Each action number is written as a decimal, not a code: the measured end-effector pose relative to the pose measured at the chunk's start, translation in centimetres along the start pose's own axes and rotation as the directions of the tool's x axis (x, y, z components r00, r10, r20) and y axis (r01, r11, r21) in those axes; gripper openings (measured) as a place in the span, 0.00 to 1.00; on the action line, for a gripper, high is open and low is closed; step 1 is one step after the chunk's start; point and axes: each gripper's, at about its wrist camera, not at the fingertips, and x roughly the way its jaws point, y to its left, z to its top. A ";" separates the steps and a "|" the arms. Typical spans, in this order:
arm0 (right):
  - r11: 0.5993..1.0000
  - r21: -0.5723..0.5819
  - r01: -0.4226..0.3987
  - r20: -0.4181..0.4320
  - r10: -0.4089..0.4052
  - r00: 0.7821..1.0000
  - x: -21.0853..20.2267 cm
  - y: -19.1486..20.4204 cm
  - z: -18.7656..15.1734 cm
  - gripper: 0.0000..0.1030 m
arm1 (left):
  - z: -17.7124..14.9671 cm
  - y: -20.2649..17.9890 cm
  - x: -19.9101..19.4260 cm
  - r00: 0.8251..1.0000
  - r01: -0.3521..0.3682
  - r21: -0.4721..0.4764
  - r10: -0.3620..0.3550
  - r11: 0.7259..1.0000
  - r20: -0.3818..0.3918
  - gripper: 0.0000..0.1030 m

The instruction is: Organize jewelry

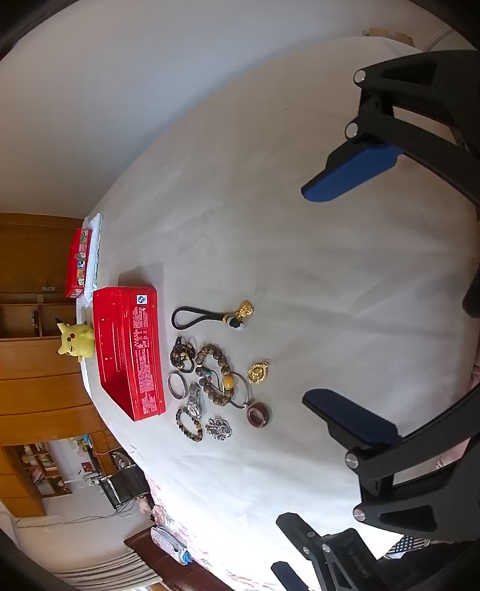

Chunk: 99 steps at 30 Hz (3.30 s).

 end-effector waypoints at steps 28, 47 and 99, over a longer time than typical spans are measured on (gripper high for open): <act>1.000 0.002 -0.006 0.007 0.006 1.000 -0.3 0.1 0.1 0.97 | 0.0 0.0 0.0 1.000 0.002 0.003 -0.002 1.000 0.002 0.96; 1.000 0.000 -0.009 0.004 0.009 1.000 -0.3 0.4 -0.1 0.97 | 0.0 0.0 0.0 1.000 -0.001 0.003 0.001 1.000 0.004 0.96; 0.983 -0.014 -0.184 -0.146 0.180 0.973 3.9 0.9 1.1 0.97 | 1.0 2.2 4.0 0.988 0.128 -0.040 -0.131 0.991 -0.082 0.96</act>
